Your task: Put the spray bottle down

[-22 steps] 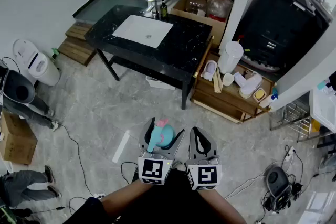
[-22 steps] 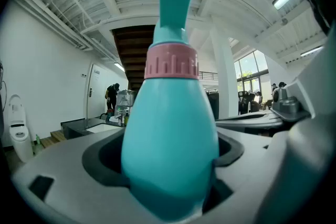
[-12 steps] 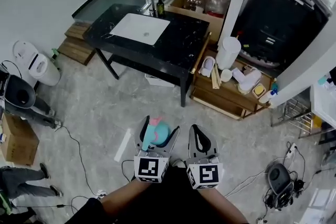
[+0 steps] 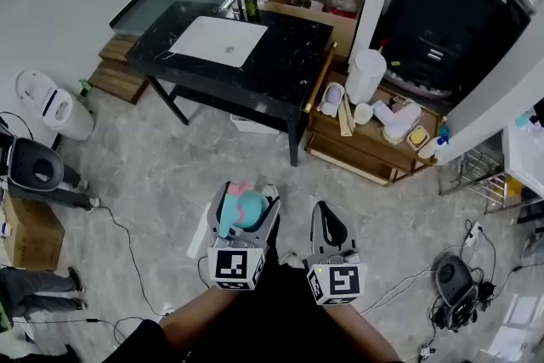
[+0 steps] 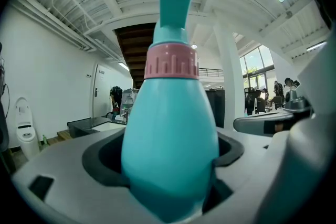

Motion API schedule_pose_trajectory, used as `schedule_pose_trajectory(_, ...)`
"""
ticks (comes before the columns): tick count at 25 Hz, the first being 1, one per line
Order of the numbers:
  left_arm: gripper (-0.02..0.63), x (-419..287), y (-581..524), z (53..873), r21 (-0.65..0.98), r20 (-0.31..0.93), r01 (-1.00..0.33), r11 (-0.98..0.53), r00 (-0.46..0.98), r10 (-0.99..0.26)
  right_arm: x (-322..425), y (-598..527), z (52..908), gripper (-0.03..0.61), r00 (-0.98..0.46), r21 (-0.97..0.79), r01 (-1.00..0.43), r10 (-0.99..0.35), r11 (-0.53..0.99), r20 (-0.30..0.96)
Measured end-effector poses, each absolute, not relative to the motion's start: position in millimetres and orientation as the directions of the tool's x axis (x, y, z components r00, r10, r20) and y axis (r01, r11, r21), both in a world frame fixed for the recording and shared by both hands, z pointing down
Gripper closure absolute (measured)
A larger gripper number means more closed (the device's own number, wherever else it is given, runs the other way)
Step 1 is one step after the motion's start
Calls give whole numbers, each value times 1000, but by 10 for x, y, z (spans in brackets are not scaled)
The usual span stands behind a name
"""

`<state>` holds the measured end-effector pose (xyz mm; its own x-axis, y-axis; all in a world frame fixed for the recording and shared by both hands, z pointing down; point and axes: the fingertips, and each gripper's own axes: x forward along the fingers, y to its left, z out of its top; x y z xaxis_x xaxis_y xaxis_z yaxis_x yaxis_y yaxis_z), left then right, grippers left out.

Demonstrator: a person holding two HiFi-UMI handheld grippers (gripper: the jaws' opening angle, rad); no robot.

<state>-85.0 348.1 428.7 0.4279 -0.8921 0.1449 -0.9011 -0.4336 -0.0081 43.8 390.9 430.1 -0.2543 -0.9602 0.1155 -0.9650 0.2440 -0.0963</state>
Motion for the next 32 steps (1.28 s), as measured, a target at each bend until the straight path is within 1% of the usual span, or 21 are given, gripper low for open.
schedule_pose_trajectory(6, 172, -709, 3229, 4324, 7, 160, -886, -464, 459, -874, 588, 3749, 4337, 561, -219, -108, -973, -967, 206, 132)
schedule_pose_trajectory(11, 172, -636, 2813, 4383, 47, 166, -880, -472, 473, -865, 680, 3390, 4375, 561, -204, -90, -977, -968, 192, 145)
schedule_pose_trajectory(15, 172, -635, 2407, 4419, 45, 155, -884, -465, 466, -871, 723, 2968, 4412, 561, -197, -69, -980, -969, 188, 150)
schedule_pose_trajectory(20, 172, -665, 1857, 4496, 49, 172, -877, -478, 478, -861, 679, 2383, 4393, 561, -216, -61, -976, -964, 208, 155)
schedule_pose_trajectory(32, 172, -589, 619, 4446, 24, 177, -840, -542, 537, -825, 554, 1040, 4211, 561, -221, -60, -975, -964, 215, 148)
